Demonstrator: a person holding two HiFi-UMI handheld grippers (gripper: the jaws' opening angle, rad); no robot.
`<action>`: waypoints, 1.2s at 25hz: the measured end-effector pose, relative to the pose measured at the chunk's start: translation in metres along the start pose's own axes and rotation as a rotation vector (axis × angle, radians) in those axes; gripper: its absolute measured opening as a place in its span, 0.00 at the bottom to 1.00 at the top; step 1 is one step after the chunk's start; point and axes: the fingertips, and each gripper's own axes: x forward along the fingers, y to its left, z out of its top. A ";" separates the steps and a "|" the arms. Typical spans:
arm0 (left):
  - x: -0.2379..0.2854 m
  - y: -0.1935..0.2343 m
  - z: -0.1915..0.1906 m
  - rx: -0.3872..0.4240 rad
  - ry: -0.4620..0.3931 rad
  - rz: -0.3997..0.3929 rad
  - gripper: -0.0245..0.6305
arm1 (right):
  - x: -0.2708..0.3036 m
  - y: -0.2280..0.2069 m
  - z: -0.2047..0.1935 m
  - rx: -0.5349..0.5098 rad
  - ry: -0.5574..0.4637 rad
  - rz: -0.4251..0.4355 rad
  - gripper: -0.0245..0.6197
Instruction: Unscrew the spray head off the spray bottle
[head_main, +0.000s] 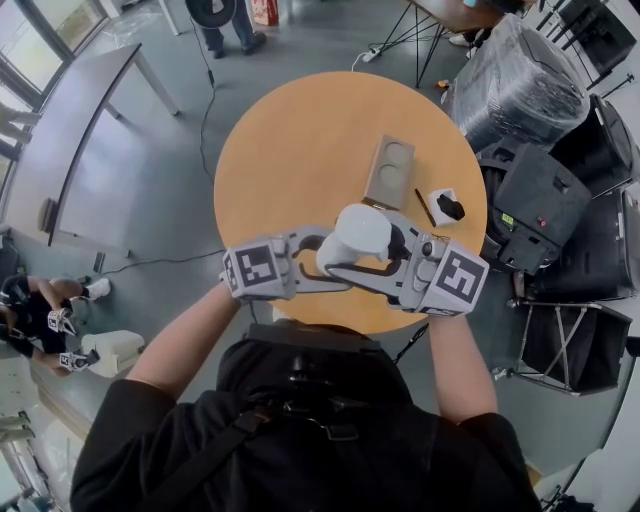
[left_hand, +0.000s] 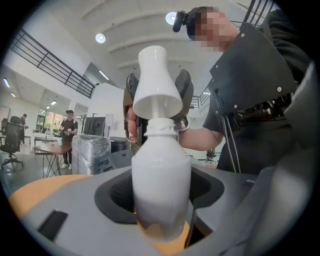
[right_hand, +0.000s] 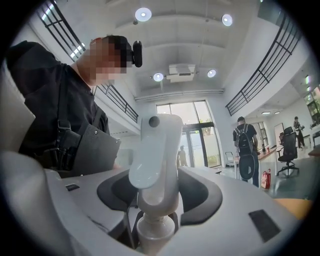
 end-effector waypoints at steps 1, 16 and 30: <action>0.003 0.002 0.000 -0.002 -0.001 0.001 0.50 | -0.003 -0.002 0.003 -0.002 -0.002 -0.003 0.42; 0.020 0.025 -0.023 0.021 0.024 0.059 0.50 | -0.029 -0.035 0.052 -0.061 0.005 -0.085 0.42; 0.003 0.060 -0.057 0.028 0.012 0.213 0.50 | -0.048 -0.061 0.033 -0.051 0.046 -0.212 0.42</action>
